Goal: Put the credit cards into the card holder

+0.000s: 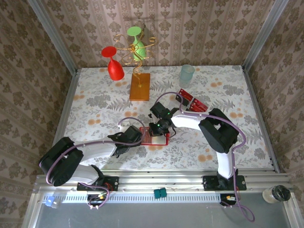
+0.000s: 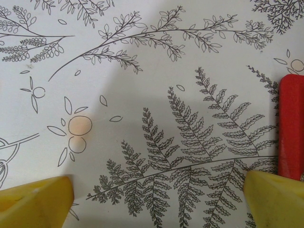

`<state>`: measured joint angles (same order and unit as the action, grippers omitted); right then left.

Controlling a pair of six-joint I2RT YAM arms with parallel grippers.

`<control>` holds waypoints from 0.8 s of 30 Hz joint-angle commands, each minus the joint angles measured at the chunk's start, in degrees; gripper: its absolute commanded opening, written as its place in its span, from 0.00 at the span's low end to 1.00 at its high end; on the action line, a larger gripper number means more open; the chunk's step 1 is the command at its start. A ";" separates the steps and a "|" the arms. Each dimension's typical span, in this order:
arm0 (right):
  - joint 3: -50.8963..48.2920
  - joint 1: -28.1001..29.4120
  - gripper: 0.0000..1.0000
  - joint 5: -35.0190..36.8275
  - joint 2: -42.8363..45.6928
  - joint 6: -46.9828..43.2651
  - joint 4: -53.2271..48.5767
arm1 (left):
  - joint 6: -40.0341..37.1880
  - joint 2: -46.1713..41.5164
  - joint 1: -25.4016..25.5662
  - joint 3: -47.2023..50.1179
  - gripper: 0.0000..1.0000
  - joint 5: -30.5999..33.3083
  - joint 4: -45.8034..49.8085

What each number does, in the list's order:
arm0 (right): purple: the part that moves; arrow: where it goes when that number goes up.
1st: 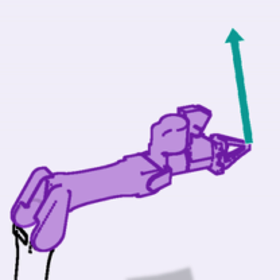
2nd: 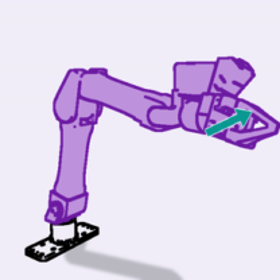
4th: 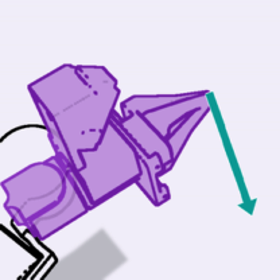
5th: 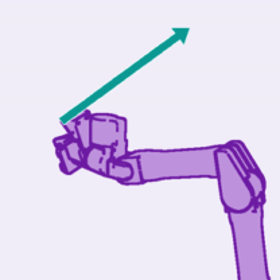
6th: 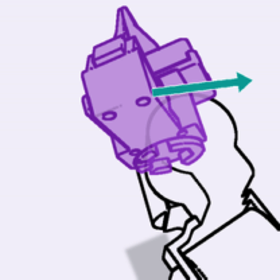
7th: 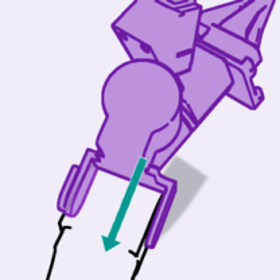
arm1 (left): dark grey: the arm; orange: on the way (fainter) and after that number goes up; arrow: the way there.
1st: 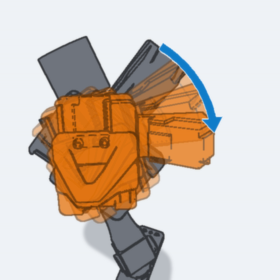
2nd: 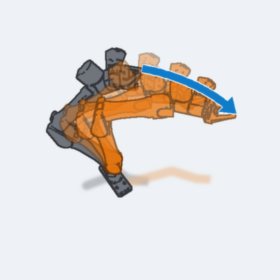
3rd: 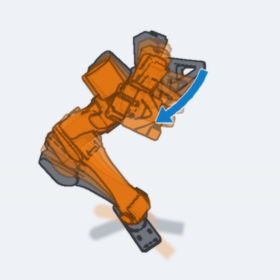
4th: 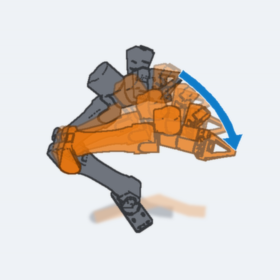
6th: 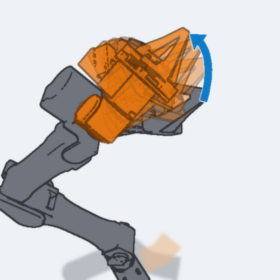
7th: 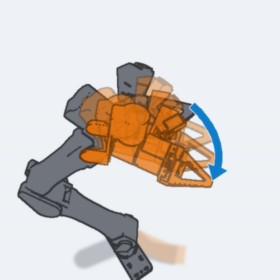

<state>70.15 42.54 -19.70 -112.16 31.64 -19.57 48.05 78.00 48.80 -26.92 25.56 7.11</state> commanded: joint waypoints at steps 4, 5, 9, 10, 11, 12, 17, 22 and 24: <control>-0.05 0.08 0.25 1.16 7.13 2.68 -1.95 | 1.39 -0.49 -0.23 0.85 0.95 -5.24 0.30; -0.45 0.00 0.32 1.66 8.32 3.35 -2.05 | 1.30 -1.09 -0.23 0.49 0.95 -5.12 1.14; -1.18 -0.95 0.54 2.64 12.05 5.45 -2.75 | 0.43 -3.03 -0.36 -1.54 0.95 -5.00 4.20; -1.54 -1.31 0.62 2.78 13.18 5.96 -2.64 | 0.08 -3.39 -0.28 -2.35 0.95 -5.08 5.07; -2.00 -1.70 0.66 2.92 14.35 6.75 -2.29 | -0.22 -3.62 -0.22 -3.40 0.95 -4.93 6.00; -2.35 -2.24 0.69 2.94 15.27 7.50 -2.10 | -0.42 -3.80 -0.28 -4.33 0.95 -4.92 6.71; -3.77 -4.94 0.80 3.90 21.92 11.32 -1.50 | -0.65 -4.67 1.86 -10.34 0.95 -1.70 12.44; -1.86 -7.05 0.94 7.38 27.52 15.33 -5.86 | 0.99 -4.79 3.94 -14.75 0.95 -0.24 15.53; -0.39 -7.69 1.00 10.11 29.56 17.90 -8.83 | 1.73 -3.75 4.43 -16.10 0.95 -0.55 15.61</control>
<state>67.29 35.40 -14.04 -85.69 45.15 -22.90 48.31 73.78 52.66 -40.99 23.59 18.94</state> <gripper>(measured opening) 0.993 0.952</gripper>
